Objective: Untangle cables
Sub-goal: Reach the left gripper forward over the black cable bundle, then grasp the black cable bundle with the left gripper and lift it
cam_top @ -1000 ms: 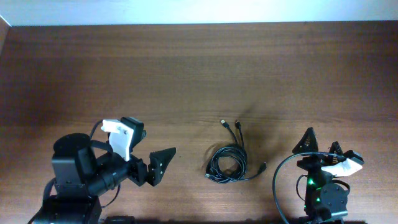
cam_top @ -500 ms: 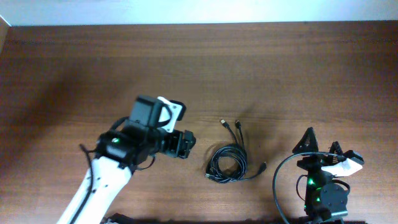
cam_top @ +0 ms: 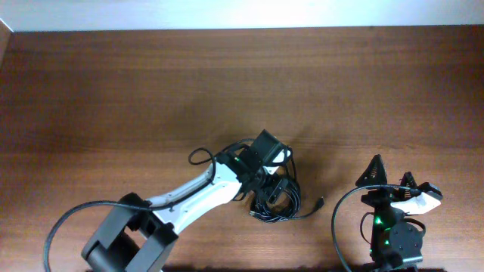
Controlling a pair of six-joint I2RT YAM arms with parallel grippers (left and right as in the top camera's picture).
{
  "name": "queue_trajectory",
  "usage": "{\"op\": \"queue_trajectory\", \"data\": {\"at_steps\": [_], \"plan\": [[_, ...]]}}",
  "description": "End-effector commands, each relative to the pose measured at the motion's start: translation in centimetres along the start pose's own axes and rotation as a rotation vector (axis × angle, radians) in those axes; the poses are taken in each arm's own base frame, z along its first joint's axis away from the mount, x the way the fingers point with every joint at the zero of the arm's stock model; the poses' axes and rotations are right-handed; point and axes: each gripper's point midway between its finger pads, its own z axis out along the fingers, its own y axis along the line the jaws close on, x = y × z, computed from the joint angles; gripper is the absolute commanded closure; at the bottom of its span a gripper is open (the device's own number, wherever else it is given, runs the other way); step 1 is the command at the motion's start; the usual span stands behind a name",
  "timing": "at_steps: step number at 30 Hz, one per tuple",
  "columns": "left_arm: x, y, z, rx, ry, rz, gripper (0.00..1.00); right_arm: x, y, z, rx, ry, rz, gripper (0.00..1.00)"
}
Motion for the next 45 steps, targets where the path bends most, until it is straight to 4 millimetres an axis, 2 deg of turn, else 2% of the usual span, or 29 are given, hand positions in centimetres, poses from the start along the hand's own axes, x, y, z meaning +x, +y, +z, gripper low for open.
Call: {"op": "queue_trajectory", "data": {"at_steps": [1,6,9,11,13,14,16,18,19,20,21,22,23,24,26,27,28,29,30,31,34,40,43,45], "plan": [[0.2,0.3,1.2,-0.014,0.023,0.001,0.34,0.3,-0.2,0.1,0.005,0.004,-0.006,0.01],[0.9,0.5,2.4,-0.018,0.057,-0.003,0.68,0.3,-0.2,0.1,0.005,0.004,-0.006,0.02],[1.1,0.6,2.8,-0.020,0.063,-0.004,1.00,0.3,-0.2,0.1,0.005,0.004,-0.006,0.02],[1.1,0.7,2.8,-0.024,0.065,-0.006,1.00,0.3,-0.2,0.1,0.005,0.004,-0.006,0.01],[0.7,3.3,2.4,-0.151,0.044,-0.120,1.00,0.3,-0.2,0.1,0.006,0.004,-0.006,0.02],[0.5,5.3,1.6,-0.232,0.028,-0.257,1.00,0.3,-0.2,0.1,0.005,0.004,-0.006,0.02],[0.7,7.1,0.1,-0.275,0.020,-0.537,1.00,0.3,-0.2,0.1,0.005,0.004,-0.006,0.02],[2.9,8.6,-1.3,-0.333,0.043,-0.975,1.00,0.3,-0.2,0.1,0.005,0.004,-0.006,0.01],[3.6,8.6,-1.4,-0.324,0.063,-1.118,0.94,0.3,-0.2,0.1,0.005,0.004,-0.006,0.01],[3.6,8.0,-1.3,-0.269,0.091,-1.191,0.58,0.3,-0.2,0.1,0.005,0.004,-0.006,0.01],[3.4,7.4,-1.2,-0.219,0.115,-1.200,0.32,0.3,-0.2,0.1,0.005,0.004,-0.006,0.02],[3.4,7.4,-1.2,-0.210,0.123,-1.141,0.10,0.3,-0.2,0.1,0.005,0.004,-0.006,0.01],[3.4,7.4,-1.2,-0.198,0.136,-1.003,0.00,0.3,-0.2,0.1,0.005,0.004,-0.006,0.02],[3.4,7.7,-1.2,-0.194,0.146,-0.757,0.01,0.3,-0.2,0.1,0.005,0.004,-0.006,0.02],[3.2,8.7,-1.3,-0.232,0.140,-0.547,0.01,0.3,-0.2,0.1,0.005,0.004,-0.006,0.02],[3.0,9.8,-1.5,-0.284,0.139,-0.407,0.02,0.3,-0.2,0.1,0.005,0.004,-0.006,0.02],[2.9,10.5,-1.7,-0.319,0.135,-0.331,0.11,0.3,-0.2,0.1,0.005,0.004,-0.006,0.02],[2.6,10.8,-1.7,-0.332,0.130,-0.282,0.16,0.3,-0.2,0.1,0.006,0.004,-0.006,0.01],[2.2,10.9,-1.7,-0.330,0.119,-0.254,0.31,0.3,-0.2,0.1,0.005,0.004,-0.006,0.02],[1.8,10.8,-1.6,-0.324,0.101,-0.251,0.36,0.3,-0.2,0.1,0.005,0.004,-0.006,0.02],[1.6,10.8,-1.5,-0.322,0.091,-0.251,0.38,0.3,-0.2,0.1,0.005,0.004,-0.006,0.02],[1.3,8.5,-0.9,-0.181,0.094,-0.260,0.75,0.3,-0.2,0.1,0.005,0.004,-0.006,0.02],[1.3,8.3,-0.9,-0.172,0.095,-0.261,1.00,0.3,-0.2,0.1,0.005,0.004,-0.006,0.02],[1.3,8.4,-0.9,-0.176,0.094,-0.261,1.00,0.3,-0.2,0.1,0.005,0.004,-0.006,0.02]]}}
